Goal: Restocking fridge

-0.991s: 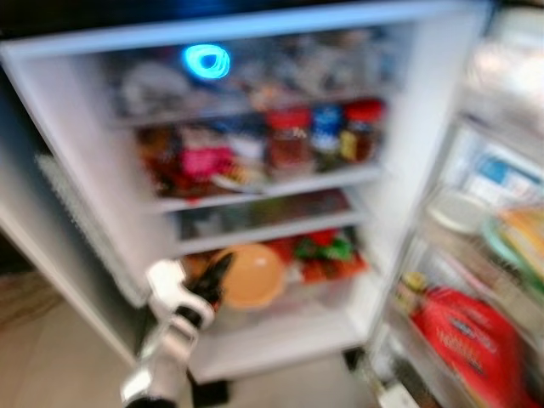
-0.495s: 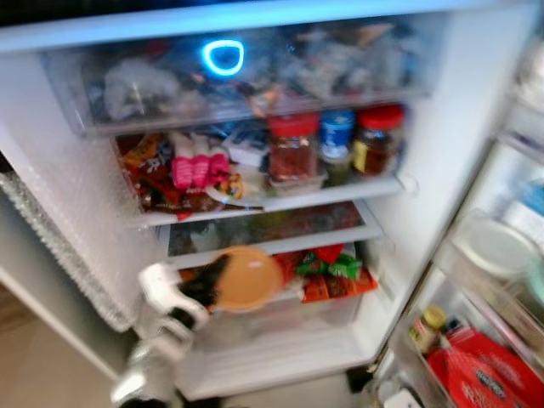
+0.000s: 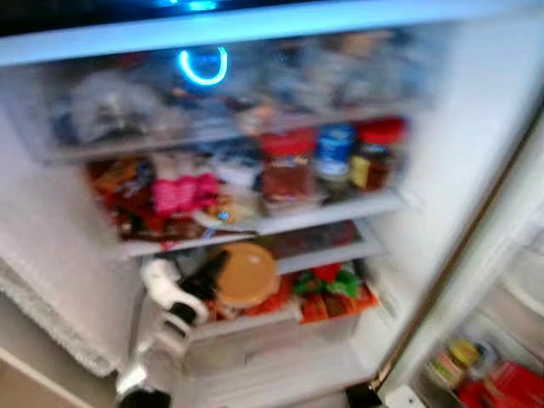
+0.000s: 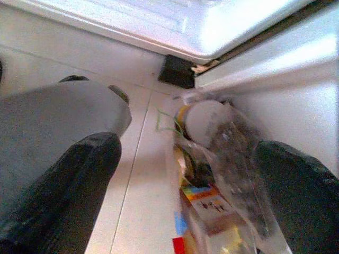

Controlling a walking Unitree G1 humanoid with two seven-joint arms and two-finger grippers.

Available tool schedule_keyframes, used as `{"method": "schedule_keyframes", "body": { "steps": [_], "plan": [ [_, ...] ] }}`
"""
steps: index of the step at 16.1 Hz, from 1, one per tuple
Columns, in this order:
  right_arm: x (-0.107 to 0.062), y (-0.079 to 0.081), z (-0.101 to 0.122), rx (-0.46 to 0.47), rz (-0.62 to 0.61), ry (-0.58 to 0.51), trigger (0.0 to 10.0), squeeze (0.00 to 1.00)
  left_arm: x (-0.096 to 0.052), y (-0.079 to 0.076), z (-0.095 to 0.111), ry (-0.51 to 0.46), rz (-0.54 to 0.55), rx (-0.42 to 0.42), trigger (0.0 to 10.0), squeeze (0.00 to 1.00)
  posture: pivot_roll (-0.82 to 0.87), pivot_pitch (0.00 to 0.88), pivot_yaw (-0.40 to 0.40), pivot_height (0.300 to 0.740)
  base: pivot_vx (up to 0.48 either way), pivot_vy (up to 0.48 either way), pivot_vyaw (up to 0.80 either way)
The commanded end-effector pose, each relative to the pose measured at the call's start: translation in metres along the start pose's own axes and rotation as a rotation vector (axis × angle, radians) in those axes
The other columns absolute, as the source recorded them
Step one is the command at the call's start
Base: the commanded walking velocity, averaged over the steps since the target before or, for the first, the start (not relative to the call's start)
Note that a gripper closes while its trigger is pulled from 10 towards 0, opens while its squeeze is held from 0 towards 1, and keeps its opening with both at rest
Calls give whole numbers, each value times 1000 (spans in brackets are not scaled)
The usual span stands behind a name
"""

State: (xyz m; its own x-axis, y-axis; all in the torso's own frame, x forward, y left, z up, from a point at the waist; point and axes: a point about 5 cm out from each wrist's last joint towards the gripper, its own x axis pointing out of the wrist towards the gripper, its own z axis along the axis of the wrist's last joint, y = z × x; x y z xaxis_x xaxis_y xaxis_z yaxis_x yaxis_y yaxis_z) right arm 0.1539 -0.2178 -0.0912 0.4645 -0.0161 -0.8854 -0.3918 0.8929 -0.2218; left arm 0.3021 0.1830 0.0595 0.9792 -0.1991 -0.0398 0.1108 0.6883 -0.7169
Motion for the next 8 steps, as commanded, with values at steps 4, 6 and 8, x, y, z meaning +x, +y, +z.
{"method": "schedule_keyframes", "body": {
  "steps": [4, 6, 8],
  "plan": [
    [0, 16, -9, -10, 61, 35, 10000, 0, 15, 2, -1, -13, 42, -31, 10000, 0, -49, 3, 34, 652, 0, 0, 0],
    [-1, 14, -11, -11, 59, 36, 10000, 0, 30, 1, 2, -41, 88, -107, 10000, 0, -72, 19, 32, 652, 0, 0, 0],
    [-1, 14, -12, -10, 58, 39, 10000, 0, 33, 1, 1, -42, 109, -98, 10000, 0, -84, 28, 32, 652, 0, 0, 0]
  ]
}}
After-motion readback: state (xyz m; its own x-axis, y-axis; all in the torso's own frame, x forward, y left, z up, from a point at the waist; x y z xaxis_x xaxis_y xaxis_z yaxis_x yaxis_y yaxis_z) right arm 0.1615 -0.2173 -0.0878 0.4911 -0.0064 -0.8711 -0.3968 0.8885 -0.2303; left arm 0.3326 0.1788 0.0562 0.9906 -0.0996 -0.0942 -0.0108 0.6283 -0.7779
